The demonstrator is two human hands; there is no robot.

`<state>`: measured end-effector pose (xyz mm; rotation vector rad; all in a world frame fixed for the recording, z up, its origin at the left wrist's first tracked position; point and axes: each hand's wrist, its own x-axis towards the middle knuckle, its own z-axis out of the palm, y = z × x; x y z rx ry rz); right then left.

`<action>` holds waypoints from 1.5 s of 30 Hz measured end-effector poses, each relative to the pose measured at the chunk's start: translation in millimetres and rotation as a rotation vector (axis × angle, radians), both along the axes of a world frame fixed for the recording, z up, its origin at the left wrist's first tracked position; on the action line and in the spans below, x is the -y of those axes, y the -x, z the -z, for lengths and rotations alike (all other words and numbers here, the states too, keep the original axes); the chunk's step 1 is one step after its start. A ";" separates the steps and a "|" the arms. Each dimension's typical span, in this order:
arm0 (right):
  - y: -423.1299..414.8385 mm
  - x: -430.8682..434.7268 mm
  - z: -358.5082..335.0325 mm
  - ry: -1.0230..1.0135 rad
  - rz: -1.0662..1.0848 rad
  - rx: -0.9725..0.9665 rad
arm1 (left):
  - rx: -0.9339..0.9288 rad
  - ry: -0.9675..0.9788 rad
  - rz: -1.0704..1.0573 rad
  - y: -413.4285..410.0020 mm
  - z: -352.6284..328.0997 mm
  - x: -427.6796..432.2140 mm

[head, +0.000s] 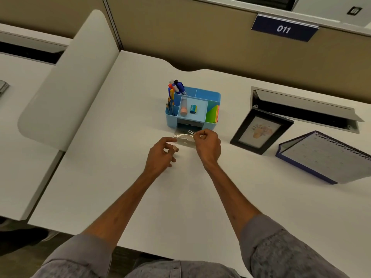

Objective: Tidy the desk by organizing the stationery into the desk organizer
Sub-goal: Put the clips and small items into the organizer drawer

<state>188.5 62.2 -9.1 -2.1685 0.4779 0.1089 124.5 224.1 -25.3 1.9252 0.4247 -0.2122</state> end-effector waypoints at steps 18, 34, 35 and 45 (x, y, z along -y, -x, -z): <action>27.9 13.8 28.4 -0.081 0.155 -0.023 | -0.017 0.049 -0.244 -15.2 18.0 5.4; 19.9 -2.3 31.8 -0.123 0.144 -0.112 | -0.077 0.080 -0.205 -32.3 11.4 24.1; 17.8 -3.1 31.2 -0.130 0.145 -0.113 | -0.084 0.088 -0.209 -34.7 11.1 24.6; 1.8 -6.0 26.9 -0.164 0.120 -0.105 | -0.209 0.696 -0.476 -57.9 1.9 26.2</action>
